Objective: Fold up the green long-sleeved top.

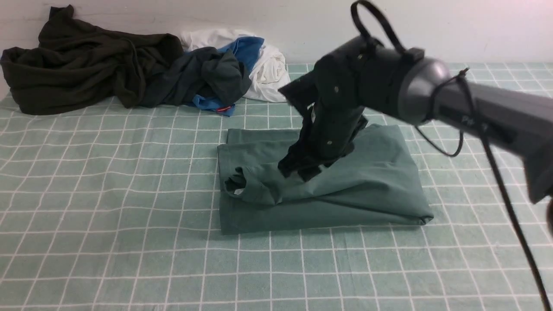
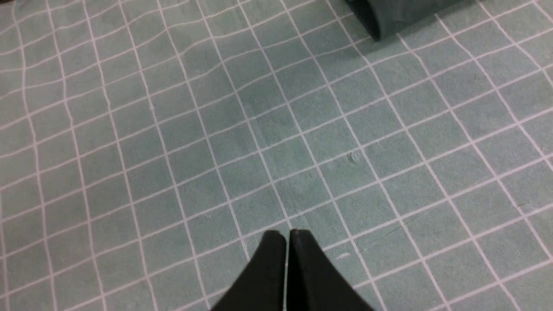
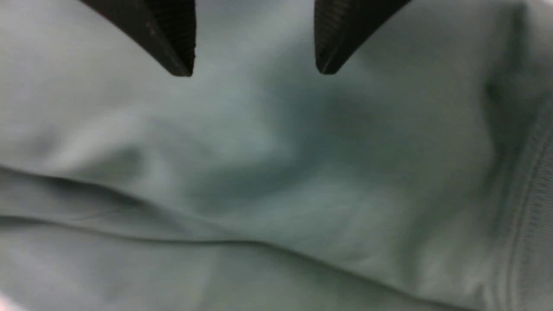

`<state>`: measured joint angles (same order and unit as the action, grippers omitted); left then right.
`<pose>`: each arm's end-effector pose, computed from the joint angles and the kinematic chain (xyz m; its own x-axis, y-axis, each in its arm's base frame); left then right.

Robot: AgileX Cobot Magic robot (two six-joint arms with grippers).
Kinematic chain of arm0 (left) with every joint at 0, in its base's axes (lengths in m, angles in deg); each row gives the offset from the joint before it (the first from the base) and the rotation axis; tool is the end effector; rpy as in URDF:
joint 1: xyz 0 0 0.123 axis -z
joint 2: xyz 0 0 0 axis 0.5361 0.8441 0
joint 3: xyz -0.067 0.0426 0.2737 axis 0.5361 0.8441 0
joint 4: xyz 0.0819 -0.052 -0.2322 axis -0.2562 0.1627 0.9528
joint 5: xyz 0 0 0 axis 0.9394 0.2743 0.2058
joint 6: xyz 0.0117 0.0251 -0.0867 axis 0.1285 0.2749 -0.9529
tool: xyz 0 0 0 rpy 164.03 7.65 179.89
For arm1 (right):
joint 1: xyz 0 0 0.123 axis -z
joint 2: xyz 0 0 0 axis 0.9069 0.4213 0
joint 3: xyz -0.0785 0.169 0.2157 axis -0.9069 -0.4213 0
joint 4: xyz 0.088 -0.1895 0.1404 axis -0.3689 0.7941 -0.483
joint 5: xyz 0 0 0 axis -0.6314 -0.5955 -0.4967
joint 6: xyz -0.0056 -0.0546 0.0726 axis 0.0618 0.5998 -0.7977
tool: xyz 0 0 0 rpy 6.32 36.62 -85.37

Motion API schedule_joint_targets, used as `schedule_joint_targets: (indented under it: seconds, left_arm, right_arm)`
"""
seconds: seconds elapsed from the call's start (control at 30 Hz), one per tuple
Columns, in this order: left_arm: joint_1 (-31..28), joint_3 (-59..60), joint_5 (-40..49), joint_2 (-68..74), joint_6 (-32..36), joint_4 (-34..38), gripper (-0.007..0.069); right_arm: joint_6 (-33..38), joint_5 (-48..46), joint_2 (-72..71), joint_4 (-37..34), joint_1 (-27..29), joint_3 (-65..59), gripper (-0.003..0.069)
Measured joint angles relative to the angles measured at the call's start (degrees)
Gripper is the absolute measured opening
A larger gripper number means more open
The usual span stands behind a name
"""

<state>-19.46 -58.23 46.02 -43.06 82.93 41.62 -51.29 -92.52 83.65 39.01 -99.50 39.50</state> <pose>0.0295 -0.0051 0.3468 -0.6231 0.3204 -0.7135 0.3241 0.9360 0.1373 0.3873 0.2580 0.1997 -0.8145 -0.5160 -0.2654 -0.5214 0.8515 -0.0553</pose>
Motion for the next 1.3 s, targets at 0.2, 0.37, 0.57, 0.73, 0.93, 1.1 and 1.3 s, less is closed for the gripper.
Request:
schedule_joint_targets:
  seconds: [0.2, 0.37, 0.57, 0.73, 0.93, 1.1, 1.3]
  left_arm:
    - [0.0, 5.2, -2.4, -2.9, -0.2, 1.1, -0.0003]
    - [0.0, 11.4, -8.7, -7.6, -0.2, 4.6, -0.0003]
    - [0.0, 15.3, -15.1, -9.0, -0.1, 5.1, -0.0003]
    - [0.0, 15.9, -19.8, -9.0, 0.4, 5.1, -0.0003]
    - [0.0, 15.9, -20.1, -9.0, 0.5, 5.1, -0.0003]
    - [0.0, 15.9, -20.1, -9.0, 0.5, 5.1, -0.0003]
    - [0.0, 15.9, -20.1, -9.0, 0.5, 5.1, -0.0003]
  right_arm:
    - [1.2, 4.4, 3.3, -3.9, -2.2, -0.6, 0.0353]
    - [1.7, 5.2, 2.4, -4.0, -3.7, -0.3, 0.0353]
    - [2.3, 2.2, -3.9, -2.0, -3.9, 0.4, 0.0353]
    - [2.6, -0.7, -17.2, 2.9, -3.8, -2.9, 0.0353]
    - [1.9, 6.2, -36.6, 3.3, -2.7, -18.7, 0.0283]
    - [1.7, 13.4, -56.2, 3.1, -2.5, -35.9, 0.011]
    - [1.7, 16.9, -70.2, 3.1, -2.5, -46.8, -0.0006]
